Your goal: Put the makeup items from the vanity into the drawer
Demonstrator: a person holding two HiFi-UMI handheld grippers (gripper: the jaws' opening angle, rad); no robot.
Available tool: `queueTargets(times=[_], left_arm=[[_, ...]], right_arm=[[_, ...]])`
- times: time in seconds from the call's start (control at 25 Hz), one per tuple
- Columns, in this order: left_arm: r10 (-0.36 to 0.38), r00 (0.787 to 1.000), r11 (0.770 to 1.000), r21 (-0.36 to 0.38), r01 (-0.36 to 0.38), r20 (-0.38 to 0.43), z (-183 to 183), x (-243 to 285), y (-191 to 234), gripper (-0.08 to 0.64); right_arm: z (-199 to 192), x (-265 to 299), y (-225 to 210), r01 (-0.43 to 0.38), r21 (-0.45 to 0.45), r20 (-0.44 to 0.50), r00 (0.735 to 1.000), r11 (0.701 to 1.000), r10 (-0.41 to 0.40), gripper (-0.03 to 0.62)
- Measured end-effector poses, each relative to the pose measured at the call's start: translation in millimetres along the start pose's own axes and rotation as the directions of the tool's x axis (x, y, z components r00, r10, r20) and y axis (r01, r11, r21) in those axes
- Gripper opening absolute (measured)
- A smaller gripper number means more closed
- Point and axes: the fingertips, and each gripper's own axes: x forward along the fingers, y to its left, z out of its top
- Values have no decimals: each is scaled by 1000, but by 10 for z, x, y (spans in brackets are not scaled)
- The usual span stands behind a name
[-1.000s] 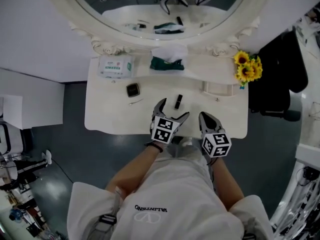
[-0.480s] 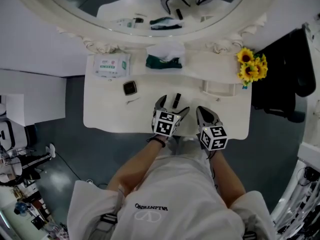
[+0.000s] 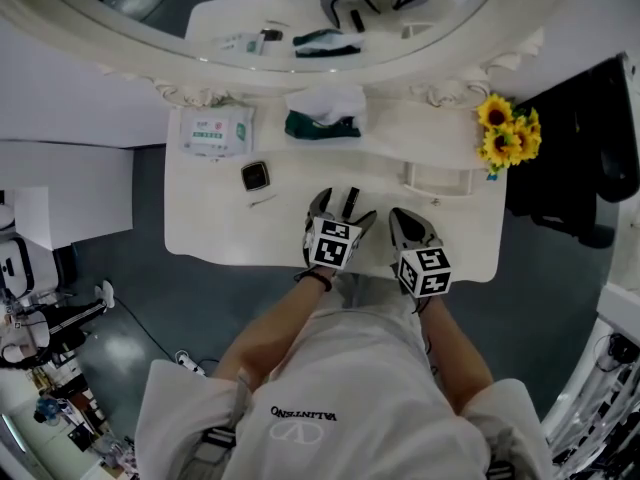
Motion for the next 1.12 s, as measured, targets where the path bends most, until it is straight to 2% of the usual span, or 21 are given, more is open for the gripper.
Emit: queueTargets(times=[0.2,0.4,0.56,1.0,1.12], left_arm=[[36,999,999,-6,-36,-10,-14,60,37,486],[80,996,996,48,-79,-26,-52,101,34,485],[123,992,991,55,-121,-26,-44,105,78,449],[144,989,988,60,-143,-15,-51,101,70,437],[140,990,987,78,-139,-10,-39,101,17,401]], right_arm=[[-2,47,10,-9,-6,-8,1000,1000,9,12],[-57,58,-10,-17,-5,-24,1000,1000,17,12],[-57,41,-44,-18,-7,-25,1000,1000,18,12],[-80,-19,-118,-19,-7,-23,1000,1000,19,12],[-85,-37,-140,-18,-8,-23,1000,1000,18,12]])
